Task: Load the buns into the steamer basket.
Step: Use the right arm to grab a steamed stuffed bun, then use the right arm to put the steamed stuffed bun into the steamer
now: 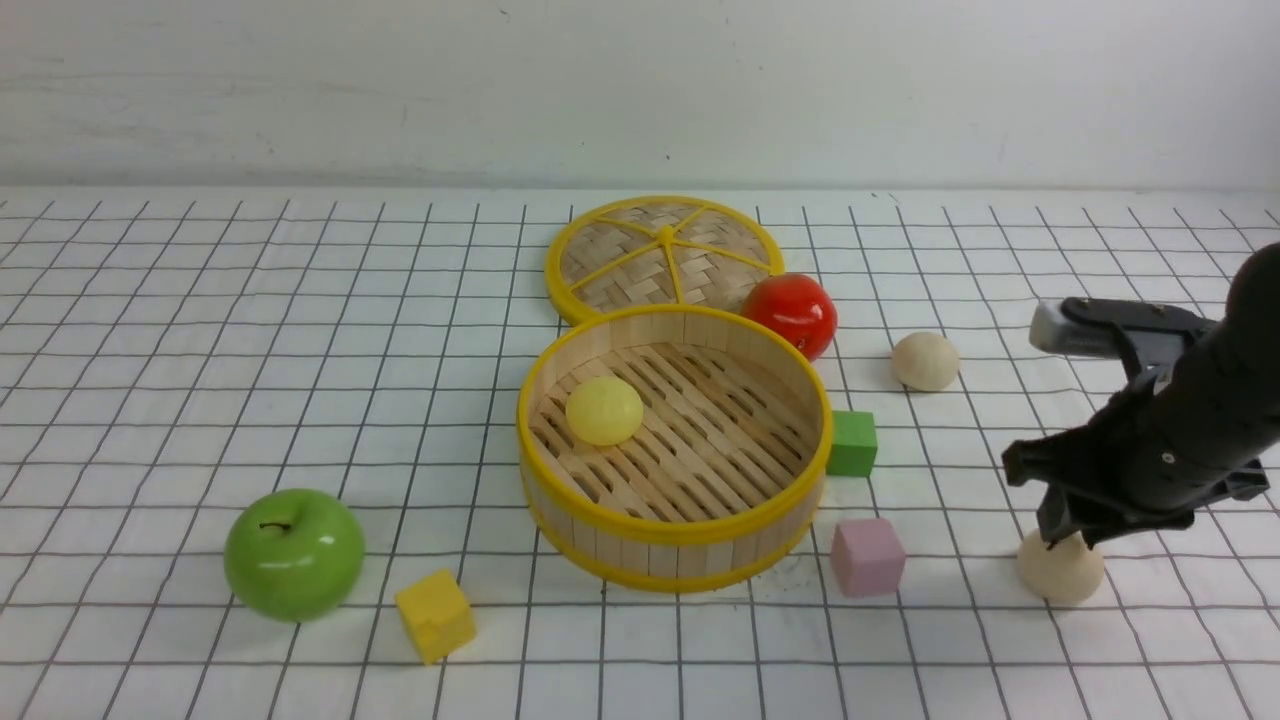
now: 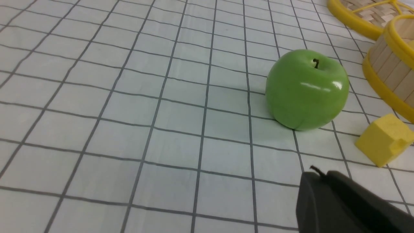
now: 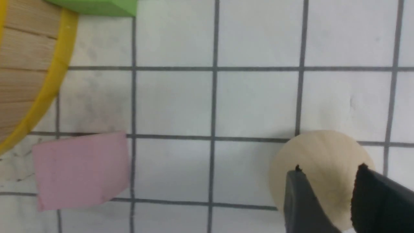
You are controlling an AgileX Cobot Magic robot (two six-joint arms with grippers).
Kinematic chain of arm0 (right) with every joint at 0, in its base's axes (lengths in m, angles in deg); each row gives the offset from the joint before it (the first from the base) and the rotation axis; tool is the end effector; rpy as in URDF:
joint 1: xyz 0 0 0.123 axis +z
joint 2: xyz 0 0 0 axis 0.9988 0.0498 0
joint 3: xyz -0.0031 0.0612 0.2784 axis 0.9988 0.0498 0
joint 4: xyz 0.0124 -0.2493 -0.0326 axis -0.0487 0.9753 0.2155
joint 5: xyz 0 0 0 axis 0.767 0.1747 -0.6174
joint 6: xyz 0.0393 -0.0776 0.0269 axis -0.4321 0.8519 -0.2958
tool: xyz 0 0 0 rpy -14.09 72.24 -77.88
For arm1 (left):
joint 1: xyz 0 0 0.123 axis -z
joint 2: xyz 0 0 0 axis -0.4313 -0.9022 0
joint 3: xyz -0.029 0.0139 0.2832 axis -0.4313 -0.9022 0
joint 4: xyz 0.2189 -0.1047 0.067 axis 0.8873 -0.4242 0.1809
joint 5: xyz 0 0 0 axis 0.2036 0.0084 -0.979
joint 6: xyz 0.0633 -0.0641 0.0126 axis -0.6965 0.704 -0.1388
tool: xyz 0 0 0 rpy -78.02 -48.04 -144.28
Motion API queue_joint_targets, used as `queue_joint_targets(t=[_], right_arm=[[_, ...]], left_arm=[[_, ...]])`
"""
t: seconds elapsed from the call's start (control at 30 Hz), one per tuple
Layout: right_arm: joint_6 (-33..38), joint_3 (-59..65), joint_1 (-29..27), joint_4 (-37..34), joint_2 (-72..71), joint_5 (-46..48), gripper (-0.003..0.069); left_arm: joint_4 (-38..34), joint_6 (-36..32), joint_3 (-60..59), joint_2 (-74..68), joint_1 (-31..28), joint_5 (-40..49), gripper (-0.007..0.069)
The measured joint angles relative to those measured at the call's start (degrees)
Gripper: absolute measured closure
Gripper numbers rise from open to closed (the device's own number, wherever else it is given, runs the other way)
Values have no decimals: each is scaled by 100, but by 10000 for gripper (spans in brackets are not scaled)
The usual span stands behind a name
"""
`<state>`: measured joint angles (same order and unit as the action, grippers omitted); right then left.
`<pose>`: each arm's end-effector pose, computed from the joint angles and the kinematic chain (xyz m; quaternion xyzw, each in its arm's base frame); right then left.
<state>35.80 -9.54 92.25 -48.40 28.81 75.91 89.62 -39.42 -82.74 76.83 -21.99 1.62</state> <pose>0.3352 0.0388 0.1985 0.0097 0.9825 0.0673 0.1734 0.0523 -0.0003 0.1717 -0.0767 0.7985 -0.0740 0.5925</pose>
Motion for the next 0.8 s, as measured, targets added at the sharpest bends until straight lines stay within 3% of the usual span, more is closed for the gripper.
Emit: queue_joint_targets(t=[0.3,0.57,0.8], right_arm=[[-106,-5,0,77,336,-137,430],[-110,-87,0,32,336,76,641],[-54,-511,142,-474,-34,424,656]], left_arm=[[0,0,-5,0,0,0,595],[0,0,-5,0,0,0,589],[0,0,-10,0,0,0,589]])
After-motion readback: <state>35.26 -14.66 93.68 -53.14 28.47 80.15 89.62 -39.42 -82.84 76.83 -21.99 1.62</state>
